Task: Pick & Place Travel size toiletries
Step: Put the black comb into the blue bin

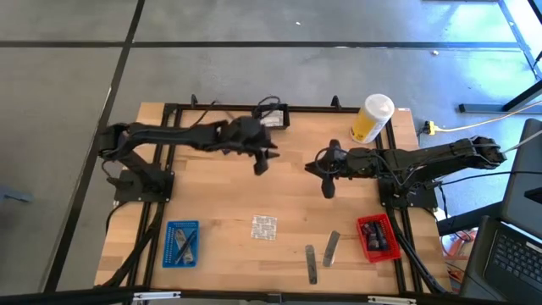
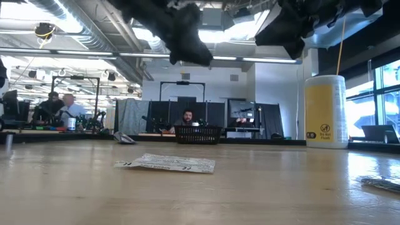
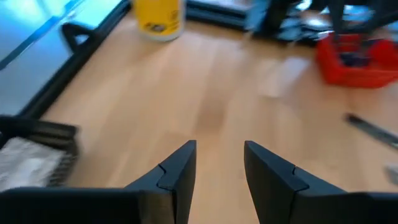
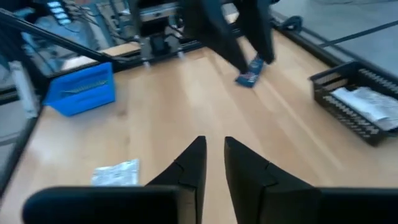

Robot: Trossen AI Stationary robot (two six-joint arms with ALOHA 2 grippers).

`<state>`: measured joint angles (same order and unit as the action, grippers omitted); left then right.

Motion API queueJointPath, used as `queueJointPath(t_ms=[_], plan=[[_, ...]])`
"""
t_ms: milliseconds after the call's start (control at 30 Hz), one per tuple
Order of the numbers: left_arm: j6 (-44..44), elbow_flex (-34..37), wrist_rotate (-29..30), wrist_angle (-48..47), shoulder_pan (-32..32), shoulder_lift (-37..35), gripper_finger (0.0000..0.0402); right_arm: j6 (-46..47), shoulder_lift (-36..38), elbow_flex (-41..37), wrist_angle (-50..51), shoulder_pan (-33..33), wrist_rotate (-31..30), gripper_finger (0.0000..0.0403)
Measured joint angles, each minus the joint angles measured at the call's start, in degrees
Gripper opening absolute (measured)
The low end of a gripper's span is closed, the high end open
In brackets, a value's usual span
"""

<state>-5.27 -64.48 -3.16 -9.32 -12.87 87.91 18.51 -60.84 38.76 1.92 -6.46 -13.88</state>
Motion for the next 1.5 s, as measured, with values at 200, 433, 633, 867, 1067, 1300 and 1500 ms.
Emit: queueJointPath(t_ms=[200,433,633,867,1067,1300,1500], plan=[[-1.5,10.5,0.0,12.6,5.9,-7.5,0.0130,0.4,0.0,0.0,-1.8,0.0,4.2,0.0031],[-2.6,16.8,0.3,16.8,11.0,-15.0,0.0130,0.5,0.0,0.0,-3.5,0.0,4.5,0.0021],[-1.7,18.5,5.0,16.9,15.0,-19.6,0.0130,0.5,0.0,0.0,-3.4,0.0,4.5,0.0030],[-0.9,19.1,7.2,18.0,17.0,-22.3,0.0130,0.5,0.0,0.0,-3.3,0.0,4.5,0.0044],[-0.6,19.1,5.4,18.1,17.0,-22.5,0.0130,0.5,0.0,0.0,-3.4,0.0,4.4,0.0058],[0.5,19.1,5.1,18.1,17.0,-22.5,0.0130,0.5,0.0,0.0,-3.4,0.0,2.9,0.0049],[0.0,19.1,5.1,18.1,17.0,-22.5,0.0130,0.5,0.0,0.0,-3.4,0.0,4.2,0.0022]])
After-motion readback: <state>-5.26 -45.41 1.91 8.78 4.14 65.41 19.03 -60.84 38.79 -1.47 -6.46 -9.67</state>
